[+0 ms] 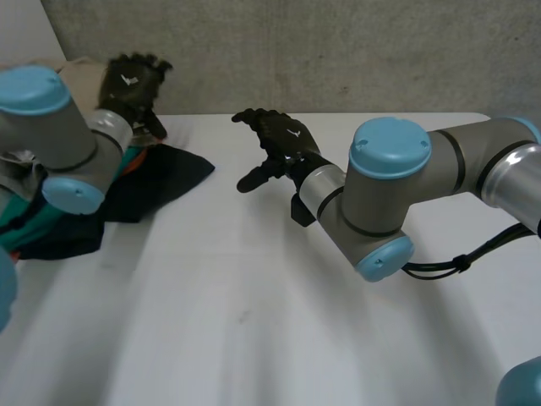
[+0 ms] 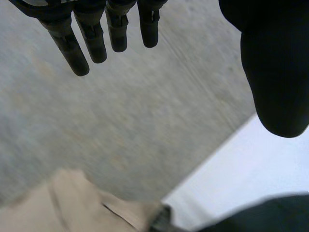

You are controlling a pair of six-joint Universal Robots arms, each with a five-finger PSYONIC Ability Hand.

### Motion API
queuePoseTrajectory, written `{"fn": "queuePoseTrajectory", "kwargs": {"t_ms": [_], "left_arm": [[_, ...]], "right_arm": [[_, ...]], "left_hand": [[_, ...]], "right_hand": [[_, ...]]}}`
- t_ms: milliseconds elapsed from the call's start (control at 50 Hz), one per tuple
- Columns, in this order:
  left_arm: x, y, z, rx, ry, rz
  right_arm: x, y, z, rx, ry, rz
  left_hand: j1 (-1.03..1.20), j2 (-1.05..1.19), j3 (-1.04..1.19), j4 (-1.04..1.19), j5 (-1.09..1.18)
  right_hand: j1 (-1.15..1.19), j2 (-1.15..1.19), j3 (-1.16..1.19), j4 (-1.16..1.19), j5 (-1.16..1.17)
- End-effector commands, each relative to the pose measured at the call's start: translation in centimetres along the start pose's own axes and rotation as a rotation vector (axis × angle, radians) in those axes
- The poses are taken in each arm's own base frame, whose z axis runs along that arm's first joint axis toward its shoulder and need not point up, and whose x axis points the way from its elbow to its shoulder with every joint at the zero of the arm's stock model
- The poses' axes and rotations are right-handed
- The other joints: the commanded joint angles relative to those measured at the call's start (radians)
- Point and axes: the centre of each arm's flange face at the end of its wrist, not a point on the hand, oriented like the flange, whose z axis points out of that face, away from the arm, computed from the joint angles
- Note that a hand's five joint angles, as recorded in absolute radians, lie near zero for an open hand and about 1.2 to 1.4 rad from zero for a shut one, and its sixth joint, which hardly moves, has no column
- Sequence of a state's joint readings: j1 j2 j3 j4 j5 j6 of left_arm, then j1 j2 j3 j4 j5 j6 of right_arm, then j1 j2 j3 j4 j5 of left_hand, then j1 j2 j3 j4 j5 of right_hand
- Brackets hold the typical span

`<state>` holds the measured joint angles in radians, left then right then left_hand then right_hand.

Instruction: Fold the laundry.

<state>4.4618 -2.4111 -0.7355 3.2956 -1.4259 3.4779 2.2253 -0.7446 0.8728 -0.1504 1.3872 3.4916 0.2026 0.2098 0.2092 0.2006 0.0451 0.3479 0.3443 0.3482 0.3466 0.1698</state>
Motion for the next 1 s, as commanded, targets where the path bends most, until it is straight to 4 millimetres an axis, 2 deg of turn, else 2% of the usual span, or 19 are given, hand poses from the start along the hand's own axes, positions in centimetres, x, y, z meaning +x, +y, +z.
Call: {"fn": "queuePoseTrajectory", "kwargs": {"t_ms": [20, 40, 140, 260, 540, 640, 760, 840, 860, 900, 920, 940, 1000], "left_arm": [[-6.0, -2.3, 1.0, 0.056, -0.133, 0.039], [-7.3, -2.0, 1.2, 0.042, -0.157, 0.05], [-10.1, 0.2, 2.0, -0.018, -0.21, 0.093], [-12.6, 3.4, 2.8, -0.042, -0.246, 0.182], [-13.5, 10.8, 3.4, -0.073, -0.227, 0.233], [-13.4, 13.0, 3.4, -0.089, -0.227, 0.23], [-12.7, 14.6, 3.4, -0.084, -0.196, 0.228], [-12.9, 14.5, 3.5, -0.069, -0.19, 0.23], [-12.9, 14.2, 3.6, -0.07, -0.197, 0.23], [-13.0, 13.2, 3.6, -0.063, -0.216, 0.231], [-13.1, 12.2, 3.7, -0.056, -0.231, 0.232], [-13.4, 10.2, 3.8, -0.036, -0.272, 0.231], [-13.8, 6.3, 3.8, 0.03, -0.326, 0.226]], "right_arm": [[0.1, -0.2, -1.3, -0.137, 0.06, -0.057], [-0.2, -0.1, -1.6, -0.158, 0.066, -0.119], [-0.4, 0.1, -1.9, -0.169, 0.108, -0.31], [-0.9, 1.1, -2.7, -0.207, 0.106, -0.346], [0.0, 3.4, -3.9, -0.29, 0.086, -0.345], [0.6, 3.7, -4.2, -0.309, 0.093, -0.354], [0.9, 4.1, -4.4, -0.326, 0.092, -0.367], [1.4, 4.0, -4.6, -0.332, 0.103, -0.365], [1.6, 3.8, -4.6, -0.331, 0.109, -0.365], [1.7, 3.6, -4.7, -0.329, 0.111, -0.364], [1.8, 3.5, -4.8, -0.327, 0.112, -0.364], [1.9, 3.2, -4.9, -0.325, 0.115, -0.363], [2.1, 2.6, -5.1, -0.315, 0.118, -0.359]], "left_hand": [[0.064, 0.056, 0.057, 0.066, 0.047], [0.061, 0.054, 0.054, 0.063, 0.044], [-0.028, -0.035, -0.035, -0.026, -0.045], [-0.028, -0.035, -0.035, -0.026, -0.045], [-0.028, -0.035, -0.035, -0.026, -0.045], [-0.028, -0.035, -0.035, -0.026, -0.045], [0.008, 0.0, 0.001, 0.01, -0.009], [0.432, 0.425, 0.426, 0.434, 0.415], [0.826, 0.819, 0.819, 0.828, 0.809], [1.192, 1.185, 1.186, 1.194, 1.175], [1.194, 1.186, 1.187, 1.196, 1.177], [1.194, 1.186, 1.187, 1.196, 1.177], [1.194, 1.186, 1.187, 1.196, 1.177]], "right_hand": [[-0.135, -0.131, -0.135, -0.134, -0.131], [-0.144, -0.14, -0.144, -0.143, -0.14], [-0.173, -0.17, -0.174, -0.172, -0.17], [-0.173, -0.17, -0.174, -0.172, -0.17], [-0.173, -0.17, -0.174, -0.172, -0.17], [-0.173, -0.17, -0.174, -0.172, -0.17], [-0.173, -0.17, -0.174, -0.172, -0.17], [-0.173, -0.17, -0.174, -0.172, -0.17], [-0.173, -0.17, -0.174, -0.172, -0.17], [-0.173, -0.17, -0.174, -0.172, -0.17], [-0.173, -0.17, -0.174, -0.172, -0.17], [-0.173, -0.17, -0.174, -0.172, -0.17], [-0.173, -0.17, -0.174, -0.172, -0.17]]}}
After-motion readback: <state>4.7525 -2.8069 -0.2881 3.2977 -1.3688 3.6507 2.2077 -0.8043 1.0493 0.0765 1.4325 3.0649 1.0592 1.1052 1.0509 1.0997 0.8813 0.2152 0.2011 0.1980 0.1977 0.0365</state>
